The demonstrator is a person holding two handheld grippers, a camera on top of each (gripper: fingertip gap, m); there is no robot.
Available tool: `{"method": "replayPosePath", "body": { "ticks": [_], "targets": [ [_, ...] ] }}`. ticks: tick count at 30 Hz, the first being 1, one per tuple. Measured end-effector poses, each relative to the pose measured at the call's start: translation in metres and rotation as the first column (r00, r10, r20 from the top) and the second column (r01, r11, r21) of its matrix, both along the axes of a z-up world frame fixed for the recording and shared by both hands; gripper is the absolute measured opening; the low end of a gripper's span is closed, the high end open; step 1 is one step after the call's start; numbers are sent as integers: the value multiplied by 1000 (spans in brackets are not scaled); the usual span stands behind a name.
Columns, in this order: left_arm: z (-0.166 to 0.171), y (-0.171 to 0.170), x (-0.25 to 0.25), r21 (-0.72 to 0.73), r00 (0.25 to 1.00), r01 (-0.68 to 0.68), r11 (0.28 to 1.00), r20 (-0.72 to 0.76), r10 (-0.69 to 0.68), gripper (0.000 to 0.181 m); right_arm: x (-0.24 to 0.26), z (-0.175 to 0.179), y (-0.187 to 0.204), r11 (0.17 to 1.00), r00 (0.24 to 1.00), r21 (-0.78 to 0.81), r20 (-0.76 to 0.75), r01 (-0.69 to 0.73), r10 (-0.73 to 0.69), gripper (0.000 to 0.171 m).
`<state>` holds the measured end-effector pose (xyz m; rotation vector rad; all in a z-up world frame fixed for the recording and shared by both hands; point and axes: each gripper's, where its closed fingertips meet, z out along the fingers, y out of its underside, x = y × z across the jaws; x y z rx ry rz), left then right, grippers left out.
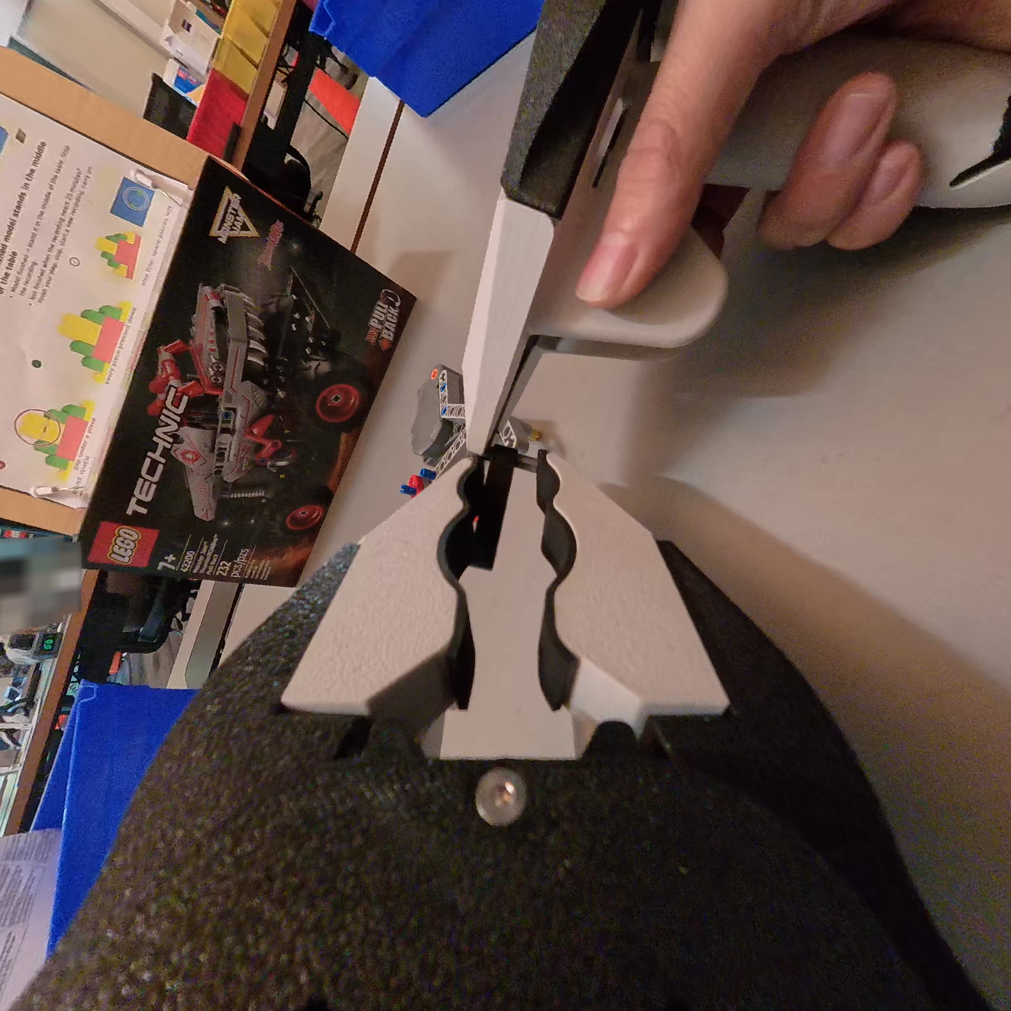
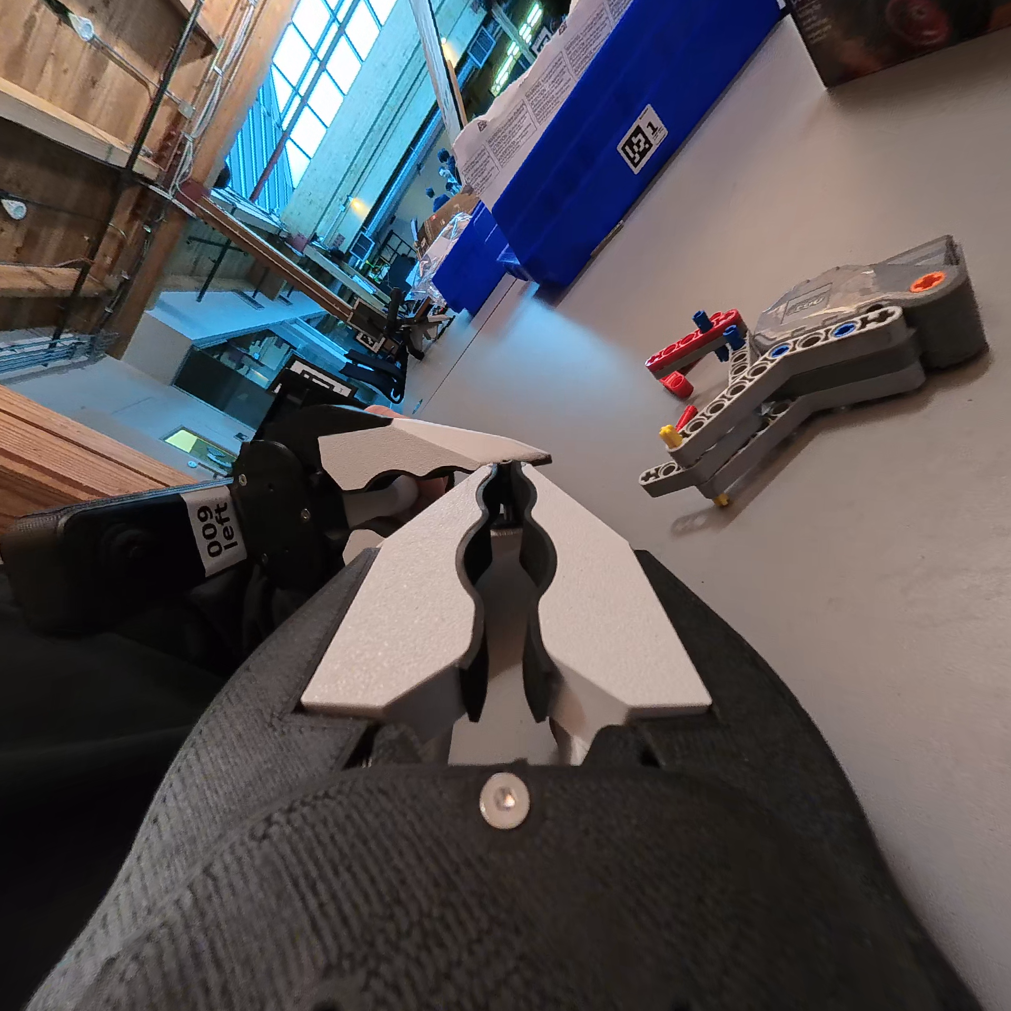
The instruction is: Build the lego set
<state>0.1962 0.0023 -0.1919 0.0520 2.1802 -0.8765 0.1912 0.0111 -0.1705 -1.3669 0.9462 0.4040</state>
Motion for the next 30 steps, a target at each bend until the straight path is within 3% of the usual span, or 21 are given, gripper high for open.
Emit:
{"method": "replayPosePath", "body": {
  "ticks": [9,11,15,16,18,20,22,25,27,30],
  "targets": [
    [-5,1,-3,44,993,110,993,-44,-108,18,-2,-4,0,998,999,-40,7,-37,38,1],
    [3,1,-2,-8,992,127,992,-25,-127,21,-3,1,-1,999,998,-21,39,-40,41,1],
    [35,18,13,-195,999,-1,981,42,9,47,9,29,-24,988,987,136,132,75,-93,1],
    [40,18,9,-314,999,-13,949,-39,1,48,11,37,-30,976,978,191,155,109,-139,1],
    [50,11,-3,-573,950,-58,817,-283,-131,50,9,53,-35,951,964,292,205,103,-168,1],
    [62,9,-7,-740,835,-164,652,-456,-308,47,7,64,-36,925,951,365,237,100,-197,2],
    [72,7,-10,-816,715,-223,533,-509,-479,44,1,71,-30,912,944,404,271,64,-186,2],
    [75,0,-21,-847,628,-212,487,-500,-596,38,-5,73,-19,914,935,404,311,33,-171,1],
    [77,-4,-26,-857,617,-192,477,-484,-620,37,-8,70,-11,930,934,367,325,21,-150,1],
    [80,-2,-23,-876,620,-202,437,-460,-636,20,-13,68,-4,944,927,331,354,2,-126,2]
  ]
}}
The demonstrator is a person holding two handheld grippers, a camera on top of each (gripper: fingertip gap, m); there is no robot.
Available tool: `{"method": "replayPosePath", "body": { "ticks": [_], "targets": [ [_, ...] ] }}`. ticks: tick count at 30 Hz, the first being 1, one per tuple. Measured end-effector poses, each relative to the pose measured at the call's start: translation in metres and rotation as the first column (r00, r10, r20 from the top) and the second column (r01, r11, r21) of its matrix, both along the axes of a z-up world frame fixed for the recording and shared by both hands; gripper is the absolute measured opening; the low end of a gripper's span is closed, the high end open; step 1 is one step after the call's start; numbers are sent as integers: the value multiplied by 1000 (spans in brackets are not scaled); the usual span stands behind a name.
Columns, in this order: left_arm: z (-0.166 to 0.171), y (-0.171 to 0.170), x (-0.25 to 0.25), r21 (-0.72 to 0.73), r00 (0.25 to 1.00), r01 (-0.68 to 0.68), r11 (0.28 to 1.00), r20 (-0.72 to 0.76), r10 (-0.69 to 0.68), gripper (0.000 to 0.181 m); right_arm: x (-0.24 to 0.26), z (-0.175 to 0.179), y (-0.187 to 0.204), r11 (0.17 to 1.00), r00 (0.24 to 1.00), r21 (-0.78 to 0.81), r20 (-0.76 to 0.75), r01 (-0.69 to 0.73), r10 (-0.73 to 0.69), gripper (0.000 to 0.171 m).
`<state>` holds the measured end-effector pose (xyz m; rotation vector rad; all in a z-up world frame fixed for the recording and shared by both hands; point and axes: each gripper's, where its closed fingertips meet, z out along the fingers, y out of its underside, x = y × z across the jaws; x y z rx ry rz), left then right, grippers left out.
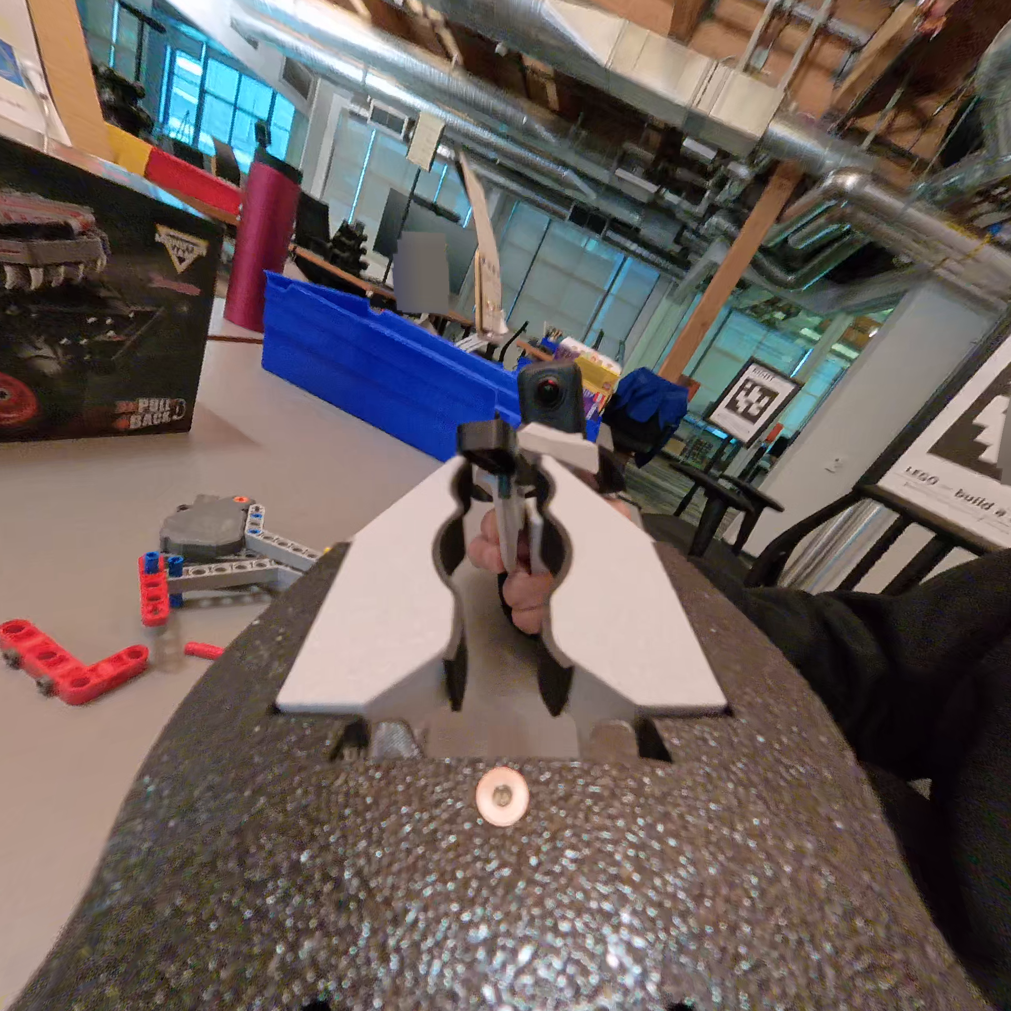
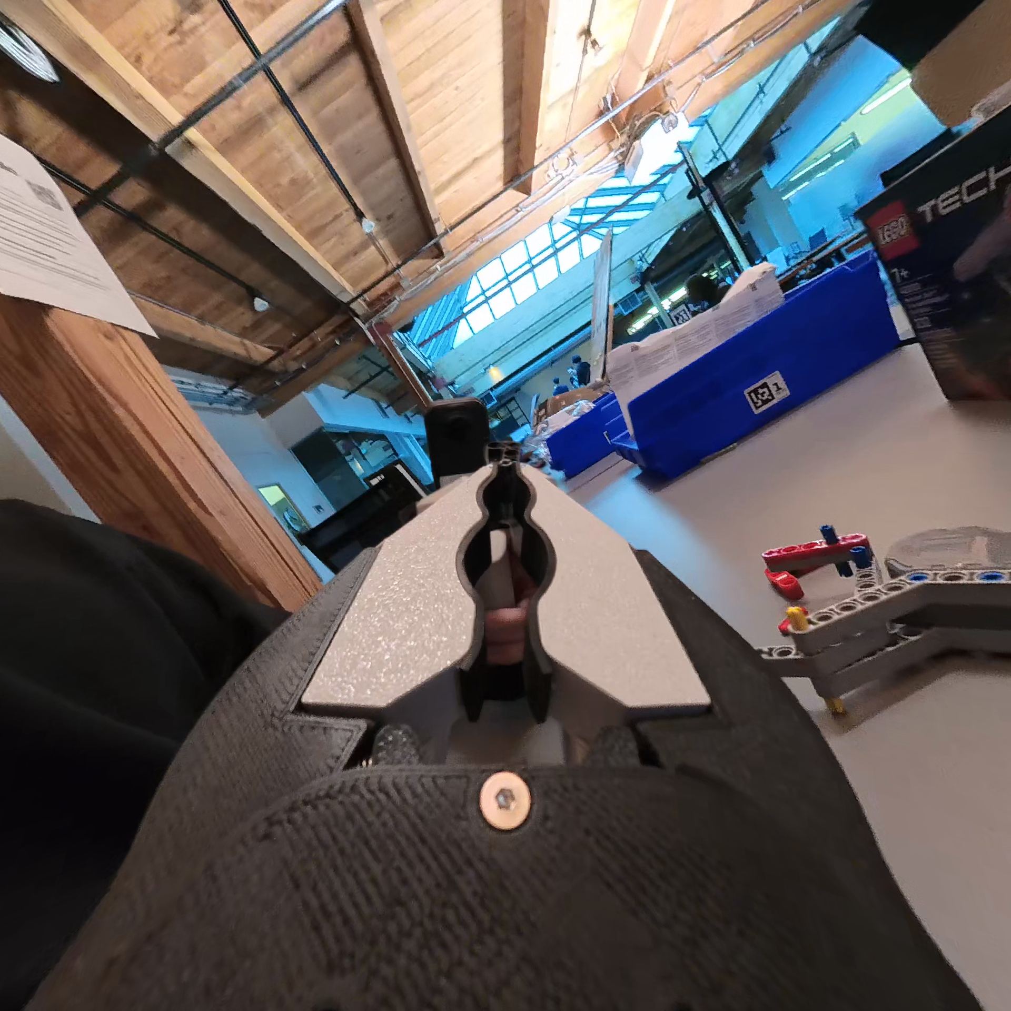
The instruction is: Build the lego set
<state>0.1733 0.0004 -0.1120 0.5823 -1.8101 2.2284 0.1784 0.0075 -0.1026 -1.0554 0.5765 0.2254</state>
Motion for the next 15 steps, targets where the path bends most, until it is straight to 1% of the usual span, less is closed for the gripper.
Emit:
{"method": "replayPosePath", "body": {
  "ticks": [1,4,8,11,15],
  "targets": [
    [2,2,1,-20,1000,6,1000,-10,-6,13,-1,1,1,1000,1000,-2,12,-3,3,2],
    [0,3,-1,-8,1000,25,1000,-8,-25,13,-2,-1,2,1000,1000,-15,13,-7,7,2],
    [1,4,-4,12,998,59,998,12,-59,12,-4,1,3,1000,1000,5,11,-26,26,3],
    [2,4,-7,12,995,100,995,-2,-100,12,-5,3,3,1000,999,16,26,-23,22,3],
    [3,5,-5,6,995,99,995,1,-99,12,-5,1,5,1000,1000,-3,28,-15,15,3]
  ]
}}
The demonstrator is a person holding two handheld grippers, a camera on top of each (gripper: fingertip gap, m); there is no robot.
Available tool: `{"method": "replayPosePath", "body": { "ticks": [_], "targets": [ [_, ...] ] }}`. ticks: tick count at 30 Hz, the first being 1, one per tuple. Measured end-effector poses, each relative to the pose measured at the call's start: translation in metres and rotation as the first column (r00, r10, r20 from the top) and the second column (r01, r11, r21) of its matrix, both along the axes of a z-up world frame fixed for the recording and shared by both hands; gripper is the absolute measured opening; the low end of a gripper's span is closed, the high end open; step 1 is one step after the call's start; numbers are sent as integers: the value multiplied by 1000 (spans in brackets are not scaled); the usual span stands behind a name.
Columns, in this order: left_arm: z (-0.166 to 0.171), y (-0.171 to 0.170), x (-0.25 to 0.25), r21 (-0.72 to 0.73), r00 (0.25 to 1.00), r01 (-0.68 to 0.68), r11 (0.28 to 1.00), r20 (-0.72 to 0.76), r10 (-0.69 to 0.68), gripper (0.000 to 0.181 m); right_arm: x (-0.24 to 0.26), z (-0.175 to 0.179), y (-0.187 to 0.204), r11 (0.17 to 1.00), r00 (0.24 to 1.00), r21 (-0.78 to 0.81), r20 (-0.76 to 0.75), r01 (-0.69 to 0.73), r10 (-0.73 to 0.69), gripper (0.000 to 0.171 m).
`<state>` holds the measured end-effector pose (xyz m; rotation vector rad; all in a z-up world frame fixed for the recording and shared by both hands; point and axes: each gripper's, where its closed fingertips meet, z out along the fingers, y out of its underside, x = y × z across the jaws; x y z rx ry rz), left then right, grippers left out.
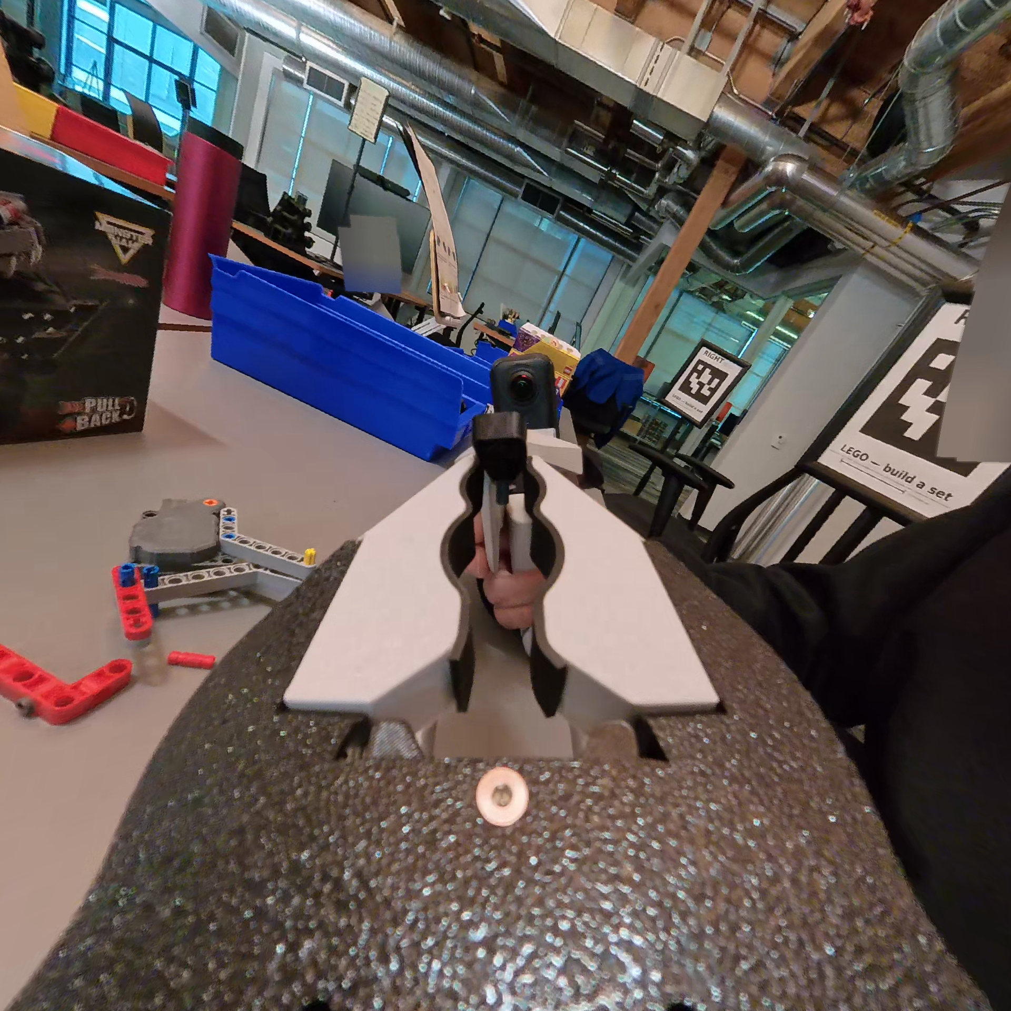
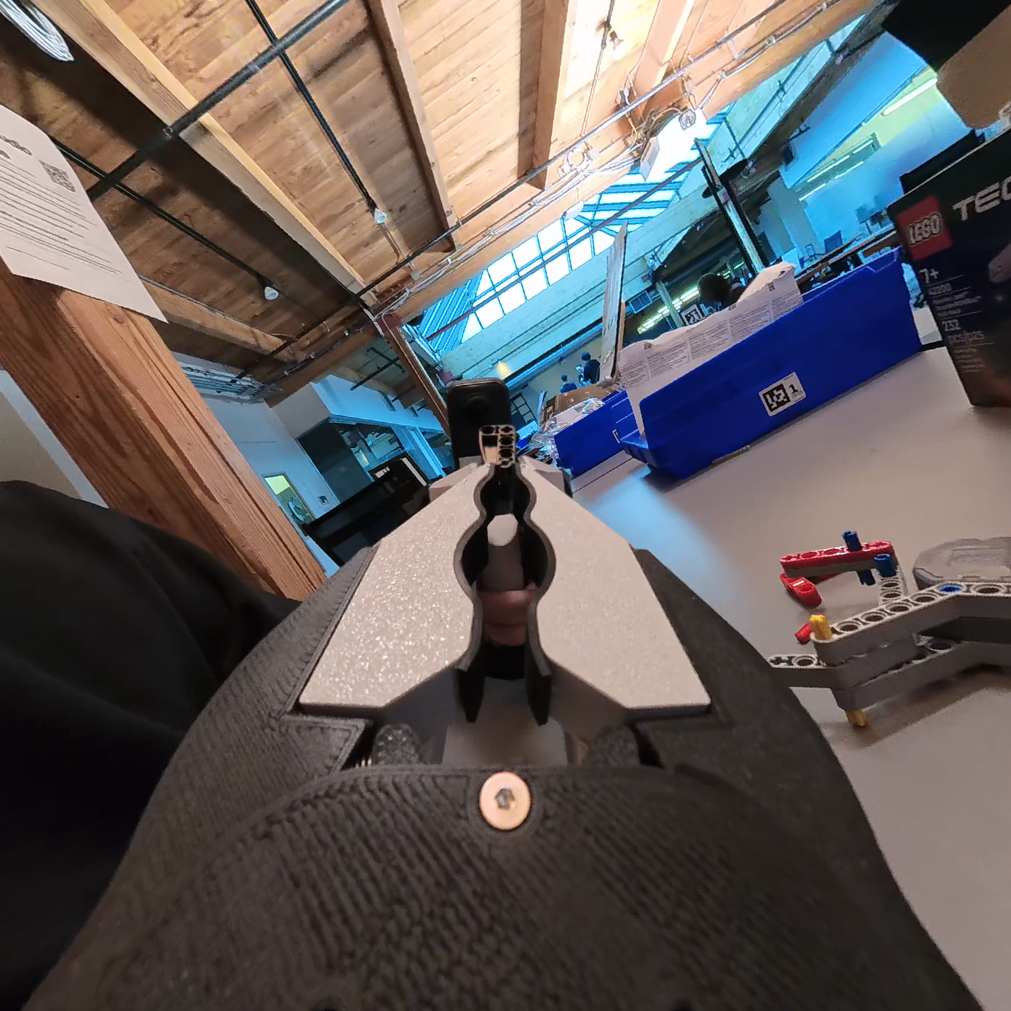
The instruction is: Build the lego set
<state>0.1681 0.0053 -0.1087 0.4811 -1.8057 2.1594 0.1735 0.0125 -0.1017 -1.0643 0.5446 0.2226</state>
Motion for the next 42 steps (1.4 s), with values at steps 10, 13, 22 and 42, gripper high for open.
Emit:
{"method": "replayPosePath", "body": {
  "ticks": [10,13,22,42],
  "targets": [
    [-3,-2,3,24,1000,-18,1000,14,18,12,3,-3,-2,999,999,-36,0,35,-35,3],
    [-3,-2,3,20,999,-29,999,21,28,12,6,-3,-4,997,998,-29,6,70,-70,3],
    [-4,0,10,76,991,-104,992,97,97,10,9,-4,-2,997,998,-31,-21,65,-66,3],
    [-16,4,12,166,993,-82,983,98,67,1,9,-8,-4,989,995,-114,15,96,-95,2]
  ]
}}
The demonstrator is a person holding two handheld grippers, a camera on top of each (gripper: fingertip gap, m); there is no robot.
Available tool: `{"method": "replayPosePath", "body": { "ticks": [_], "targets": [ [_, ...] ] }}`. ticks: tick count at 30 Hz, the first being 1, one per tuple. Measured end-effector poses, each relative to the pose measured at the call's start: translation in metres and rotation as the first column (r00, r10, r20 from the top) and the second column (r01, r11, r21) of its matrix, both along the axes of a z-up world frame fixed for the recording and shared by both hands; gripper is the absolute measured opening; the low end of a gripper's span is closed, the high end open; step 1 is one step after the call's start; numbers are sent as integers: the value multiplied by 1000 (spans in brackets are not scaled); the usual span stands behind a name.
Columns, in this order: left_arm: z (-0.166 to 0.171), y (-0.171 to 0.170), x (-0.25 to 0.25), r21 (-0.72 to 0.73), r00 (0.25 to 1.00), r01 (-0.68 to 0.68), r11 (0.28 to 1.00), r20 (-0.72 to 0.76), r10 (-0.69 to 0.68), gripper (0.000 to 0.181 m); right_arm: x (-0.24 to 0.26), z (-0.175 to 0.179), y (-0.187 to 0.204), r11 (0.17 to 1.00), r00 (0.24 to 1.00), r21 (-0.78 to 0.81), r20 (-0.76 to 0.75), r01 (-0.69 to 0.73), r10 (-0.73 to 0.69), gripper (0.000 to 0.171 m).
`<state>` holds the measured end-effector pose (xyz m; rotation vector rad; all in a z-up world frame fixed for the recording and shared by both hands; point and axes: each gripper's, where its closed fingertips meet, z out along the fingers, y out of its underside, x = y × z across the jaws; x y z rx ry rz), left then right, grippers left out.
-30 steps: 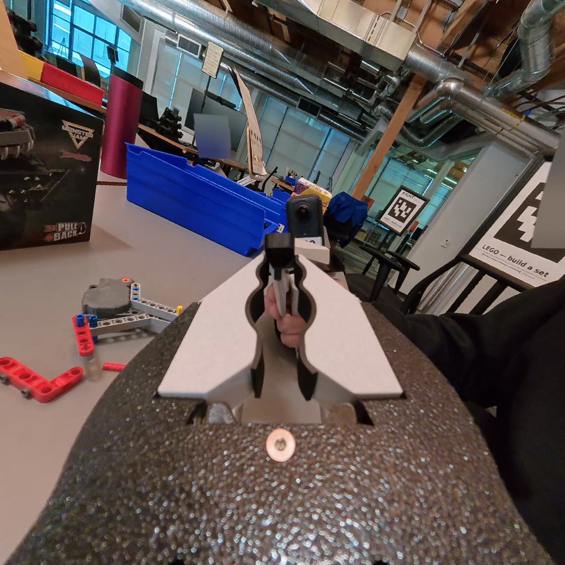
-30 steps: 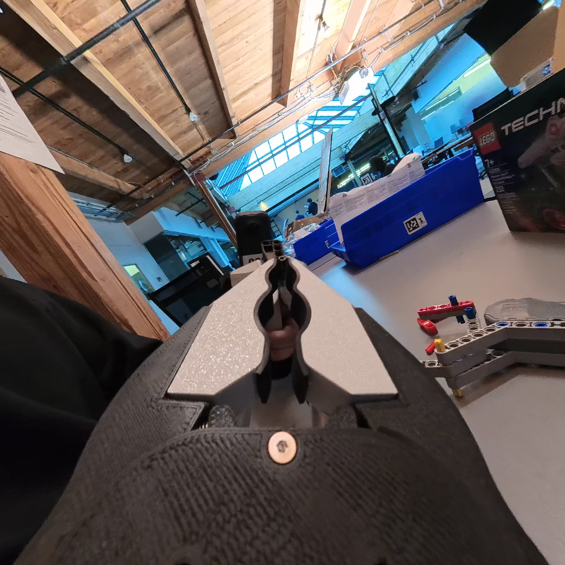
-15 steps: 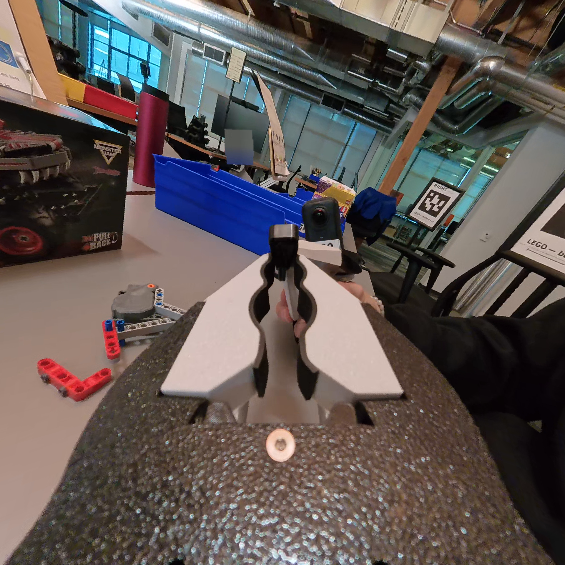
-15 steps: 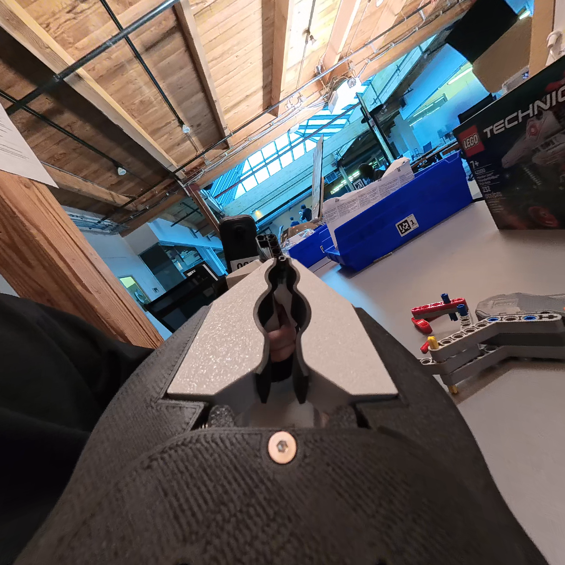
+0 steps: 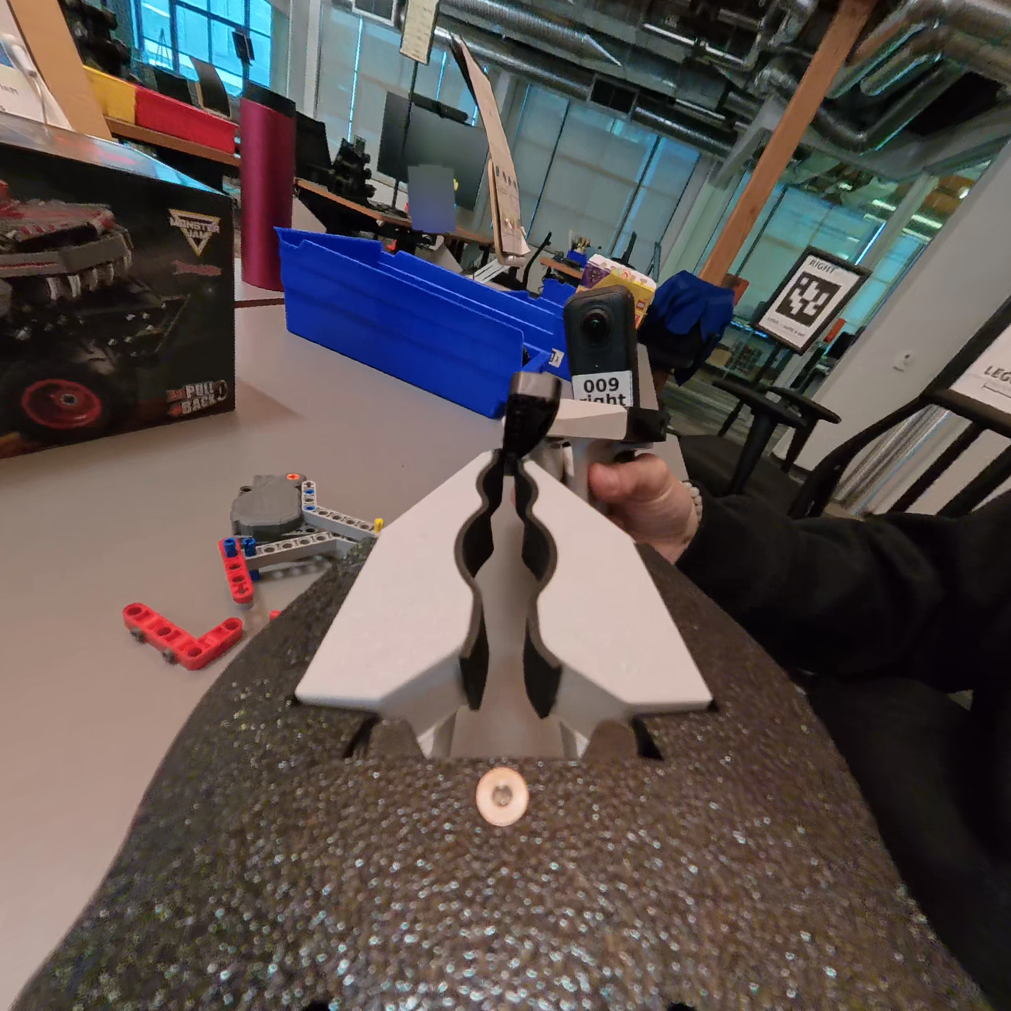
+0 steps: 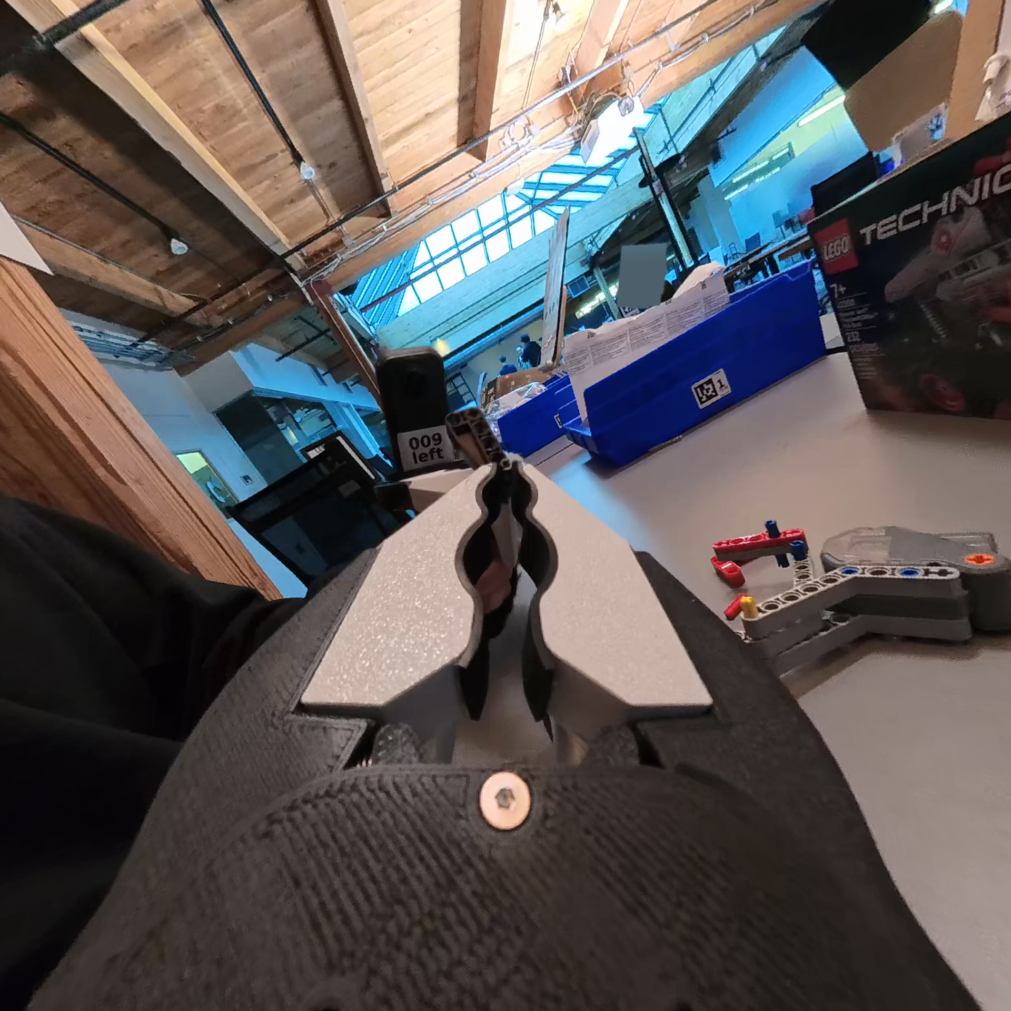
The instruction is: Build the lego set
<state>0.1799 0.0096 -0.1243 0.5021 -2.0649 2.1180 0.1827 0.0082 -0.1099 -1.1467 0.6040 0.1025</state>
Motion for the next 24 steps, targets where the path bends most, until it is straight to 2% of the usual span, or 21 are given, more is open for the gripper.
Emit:
{"method": "replayPosePath", "body": {
  "ticks": [3,6,8,10,13,16,19,24],
  "targets": [
    [3,1,-5,-1,1000,11,1000,0,-11,3,-2,1,3,1000,1000,-6,17,8,-8,2],
    [1,2,-3,16,1000,-24,1000,2,24,30,2,3,1,998,998,-10,39,58,-58,2],
    [2,8,0,-3,997,-73,997,-21,73,32,0,8,-1,991,984,-47,138,123,-115,2],
    [12,13,-2,-82,992,-75,994,-108,66,32,-2,7,1,963,946,-158,276,218,-169,3],
    [18,21,-2,-117,977,-56,992,-212,30,31,-13,8,10,867,808,-311,568,388,-158,3],
    [7,20,-10,-29,975,24,999,-222,-30,21,-20,3,22,743,654,-400,754,537,-67,3],
    [6,22,-18,-9,966,99,995,-241,-99,6,-24,-1,30,667,554,-413,833,620,1,3],
    [0,27,-20,-12,943,158,987,-295,-154,5,-27,-6,36,599,449,-389,892,700,55,3]
  ]
}}
